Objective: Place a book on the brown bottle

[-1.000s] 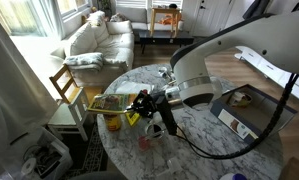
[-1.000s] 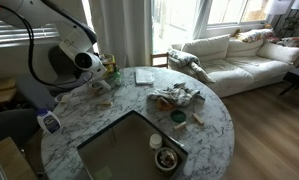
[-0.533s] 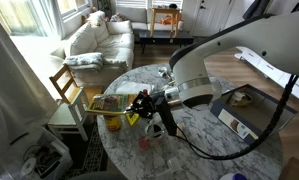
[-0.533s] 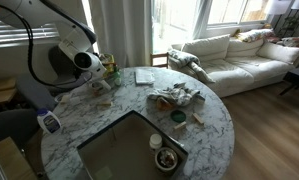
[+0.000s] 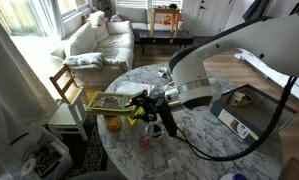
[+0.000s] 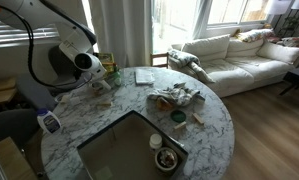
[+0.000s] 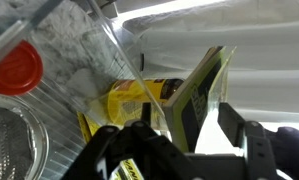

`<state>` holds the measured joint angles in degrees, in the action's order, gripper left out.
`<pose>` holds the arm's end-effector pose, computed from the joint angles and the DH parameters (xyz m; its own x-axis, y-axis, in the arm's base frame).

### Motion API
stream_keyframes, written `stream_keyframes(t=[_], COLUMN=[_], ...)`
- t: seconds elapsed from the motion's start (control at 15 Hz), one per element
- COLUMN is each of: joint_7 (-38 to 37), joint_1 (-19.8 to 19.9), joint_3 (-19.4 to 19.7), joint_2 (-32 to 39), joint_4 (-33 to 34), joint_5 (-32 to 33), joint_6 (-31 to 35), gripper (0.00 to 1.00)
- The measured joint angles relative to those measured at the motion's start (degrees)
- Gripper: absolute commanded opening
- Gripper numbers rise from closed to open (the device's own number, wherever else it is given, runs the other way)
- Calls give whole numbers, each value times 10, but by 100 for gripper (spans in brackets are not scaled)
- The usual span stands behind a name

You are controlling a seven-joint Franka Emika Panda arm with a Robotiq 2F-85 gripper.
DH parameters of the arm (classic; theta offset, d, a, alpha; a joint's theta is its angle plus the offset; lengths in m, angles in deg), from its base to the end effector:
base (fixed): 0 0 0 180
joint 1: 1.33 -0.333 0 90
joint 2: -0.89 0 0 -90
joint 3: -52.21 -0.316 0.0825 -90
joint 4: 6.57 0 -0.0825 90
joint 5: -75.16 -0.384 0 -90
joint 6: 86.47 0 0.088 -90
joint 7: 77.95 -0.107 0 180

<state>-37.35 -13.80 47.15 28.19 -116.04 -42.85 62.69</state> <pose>0.6052 0.1692 0.2465 0.6980 -0.7034 -0.1346 -0.4007 -0.2278 -0.8875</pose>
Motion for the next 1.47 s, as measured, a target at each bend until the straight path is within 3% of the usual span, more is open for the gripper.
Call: stream_keyframes(t=[0.33,0.53,0.87,1.27,1.4,1.47], joint_7=[-6,-45,-191,-348,-384,-399], joint_1=[-2,-1,-7,-100,-104,-89], joint_3=[2,8,41,193,214,204], joint_2=[1,-5,-57,-129,-144,-151], joint_4=[0,-1,-23,-51,-35,-24], joint_5=[8,70,297,585,671,712], joint_6=[0,0,-11,-155,-196,-212], gripper=[100,99,100,100,100,100])
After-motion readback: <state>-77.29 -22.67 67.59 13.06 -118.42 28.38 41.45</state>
